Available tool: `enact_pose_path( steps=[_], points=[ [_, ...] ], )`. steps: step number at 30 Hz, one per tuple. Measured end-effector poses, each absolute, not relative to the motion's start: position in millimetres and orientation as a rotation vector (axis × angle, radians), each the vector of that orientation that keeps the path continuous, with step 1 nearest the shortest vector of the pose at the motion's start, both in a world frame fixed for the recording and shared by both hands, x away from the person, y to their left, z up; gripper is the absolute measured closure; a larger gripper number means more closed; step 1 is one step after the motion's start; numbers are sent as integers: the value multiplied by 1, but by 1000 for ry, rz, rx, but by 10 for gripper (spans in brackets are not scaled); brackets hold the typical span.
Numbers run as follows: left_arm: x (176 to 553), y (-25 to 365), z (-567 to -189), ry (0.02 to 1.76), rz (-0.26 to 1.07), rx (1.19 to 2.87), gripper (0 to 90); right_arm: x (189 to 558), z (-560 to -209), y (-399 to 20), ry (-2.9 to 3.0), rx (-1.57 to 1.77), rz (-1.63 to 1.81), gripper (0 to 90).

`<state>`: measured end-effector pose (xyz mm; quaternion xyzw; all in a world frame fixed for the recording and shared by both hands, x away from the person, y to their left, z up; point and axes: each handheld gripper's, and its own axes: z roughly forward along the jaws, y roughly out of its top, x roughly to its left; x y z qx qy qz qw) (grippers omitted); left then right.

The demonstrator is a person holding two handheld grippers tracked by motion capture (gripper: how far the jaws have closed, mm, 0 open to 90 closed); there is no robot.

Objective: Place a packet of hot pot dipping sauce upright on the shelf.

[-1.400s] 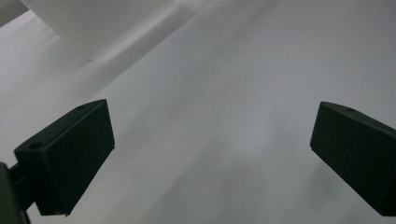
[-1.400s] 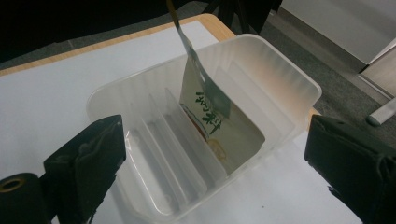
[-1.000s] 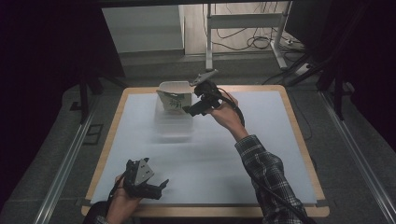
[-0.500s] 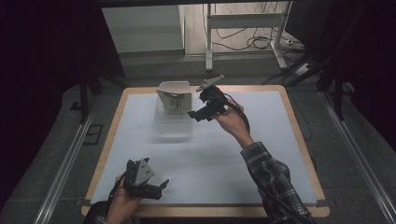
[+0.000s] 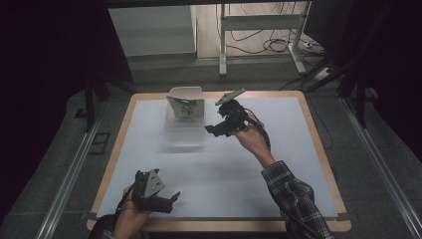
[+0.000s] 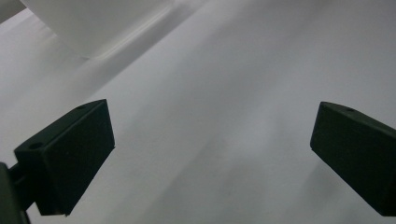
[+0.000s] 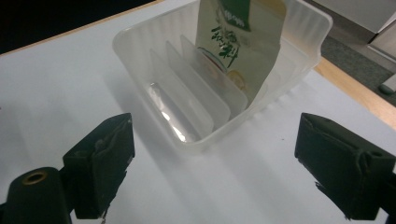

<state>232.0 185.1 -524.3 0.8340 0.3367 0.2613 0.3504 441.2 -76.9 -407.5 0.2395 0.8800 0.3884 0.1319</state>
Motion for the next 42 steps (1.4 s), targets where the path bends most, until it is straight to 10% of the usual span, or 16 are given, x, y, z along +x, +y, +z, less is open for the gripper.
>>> enact_pose_path(
  steps=[25,42],
  points=[
    [232,185,-525,871,679,2164,0,407,-428,-107,2574,732,1150,166],
    [232,183,-525,865,677,2176,0,388,-437,-133,2563,790,1178,41]
  ],
)
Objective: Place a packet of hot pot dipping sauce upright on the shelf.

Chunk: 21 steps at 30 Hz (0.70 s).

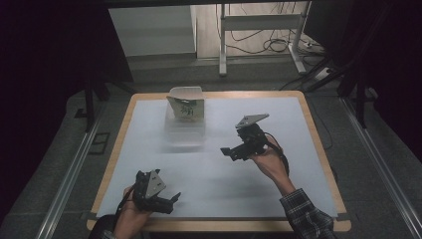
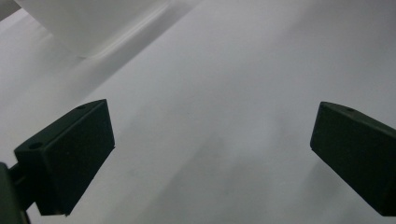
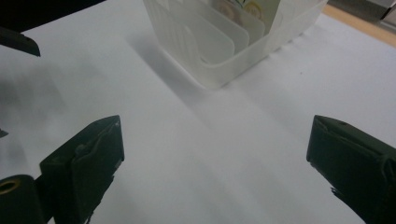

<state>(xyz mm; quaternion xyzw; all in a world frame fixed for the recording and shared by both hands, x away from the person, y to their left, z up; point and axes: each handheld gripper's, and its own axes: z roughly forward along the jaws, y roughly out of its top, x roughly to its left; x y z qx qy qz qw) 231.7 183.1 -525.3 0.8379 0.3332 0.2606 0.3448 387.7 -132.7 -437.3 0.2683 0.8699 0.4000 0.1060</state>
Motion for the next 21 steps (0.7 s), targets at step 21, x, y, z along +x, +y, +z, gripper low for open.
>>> enact_pose_path(
  steps=[21],
  points=[
    [231,182,-526,860,673,2178,0,369,-457,-160,2629,847,1148,0]
  ],
)
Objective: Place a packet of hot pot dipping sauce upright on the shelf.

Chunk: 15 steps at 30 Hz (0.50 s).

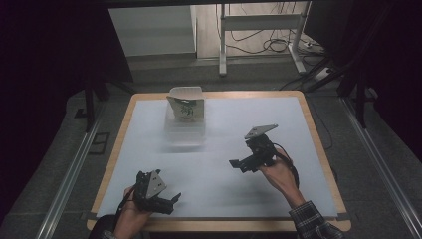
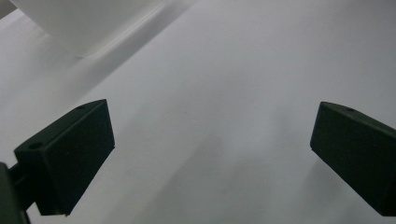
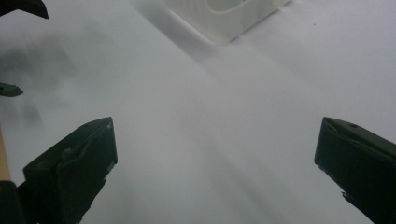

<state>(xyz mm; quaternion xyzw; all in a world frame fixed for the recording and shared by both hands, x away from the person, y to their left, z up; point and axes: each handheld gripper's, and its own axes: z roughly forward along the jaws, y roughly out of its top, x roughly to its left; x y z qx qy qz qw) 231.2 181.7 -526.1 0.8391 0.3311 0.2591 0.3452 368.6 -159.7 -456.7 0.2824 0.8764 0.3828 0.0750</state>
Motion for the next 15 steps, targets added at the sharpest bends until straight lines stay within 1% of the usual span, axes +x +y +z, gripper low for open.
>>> enact_pose_path(
  steps=[15],
  points=[
    [231,182,-526,862,671,2165,0,341,-459,-183,2582,852,1099,0]
  ],
)
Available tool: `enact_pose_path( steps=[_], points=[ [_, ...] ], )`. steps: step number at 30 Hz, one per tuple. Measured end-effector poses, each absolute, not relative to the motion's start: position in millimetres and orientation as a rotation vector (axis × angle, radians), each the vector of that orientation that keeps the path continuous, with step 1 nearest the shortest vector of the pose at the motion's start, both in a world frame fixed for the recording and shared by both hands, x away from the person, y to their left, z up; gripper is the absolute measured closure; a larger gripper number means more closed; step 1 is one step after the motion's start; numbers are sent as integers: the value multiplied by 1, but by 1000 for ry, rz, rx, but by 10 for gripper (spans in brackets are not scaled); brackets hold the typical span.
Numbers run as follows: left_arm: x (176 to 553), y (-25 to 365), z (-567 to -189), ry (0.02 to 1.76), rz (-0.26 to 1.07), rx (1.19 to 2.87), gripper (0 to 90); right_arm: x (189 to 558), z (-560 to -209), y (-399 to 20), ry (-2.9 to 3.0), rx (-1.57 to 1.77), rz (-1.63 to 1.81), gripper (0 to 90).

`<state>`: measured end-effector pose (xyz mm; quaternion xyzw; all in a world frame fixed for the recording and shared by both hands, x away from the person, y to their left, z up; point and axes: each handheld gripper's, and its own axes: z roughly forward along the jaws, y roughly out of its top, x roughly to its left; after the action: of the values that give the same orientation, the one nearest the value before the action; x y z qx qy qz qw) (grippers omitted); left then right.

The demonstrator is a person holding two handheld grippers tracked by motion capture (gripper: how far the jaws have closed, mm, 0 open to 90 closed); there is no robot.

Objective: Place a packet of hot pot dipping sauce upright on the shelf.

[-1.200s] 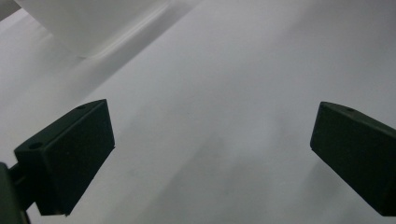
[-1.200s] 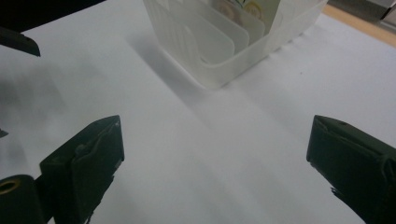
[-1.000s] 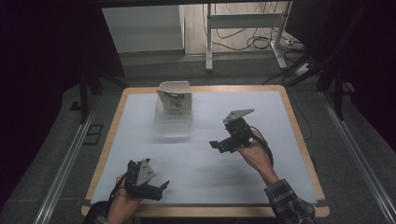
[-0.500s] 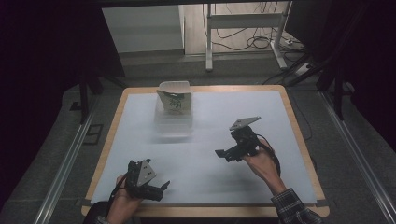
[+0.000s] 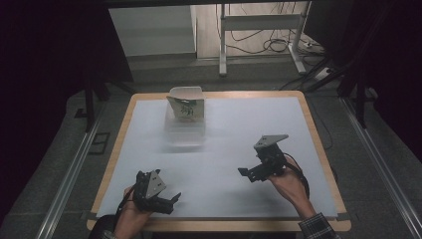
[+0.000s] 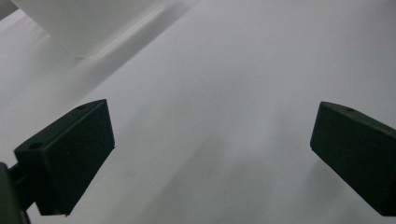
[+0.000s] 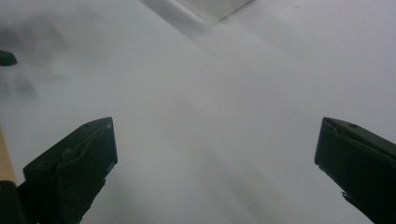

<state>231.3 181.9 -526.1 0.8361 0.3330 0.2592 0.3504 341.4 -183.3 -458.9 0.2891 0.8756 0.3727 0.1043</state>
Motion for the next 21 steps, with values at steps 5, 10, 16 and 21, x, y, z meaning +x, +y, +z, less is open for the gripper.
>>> enact_pose_path(
  steps=[5,10,16,21],
  points=[
    [231,181,-526,845,664,2163,0,331,-456,-193,2533,852,1084,0],
    [231,181,-526,848,667,2162,0,325,-454,-204,2502,879,1104,0],
    [231,181,-526,848,669,2163,0,318,-454,-218,2475,914,1114,0],
    [231,181,-526,850,672,2165,0,312,-455,-231,2448,942,1120,0]
  ],
)
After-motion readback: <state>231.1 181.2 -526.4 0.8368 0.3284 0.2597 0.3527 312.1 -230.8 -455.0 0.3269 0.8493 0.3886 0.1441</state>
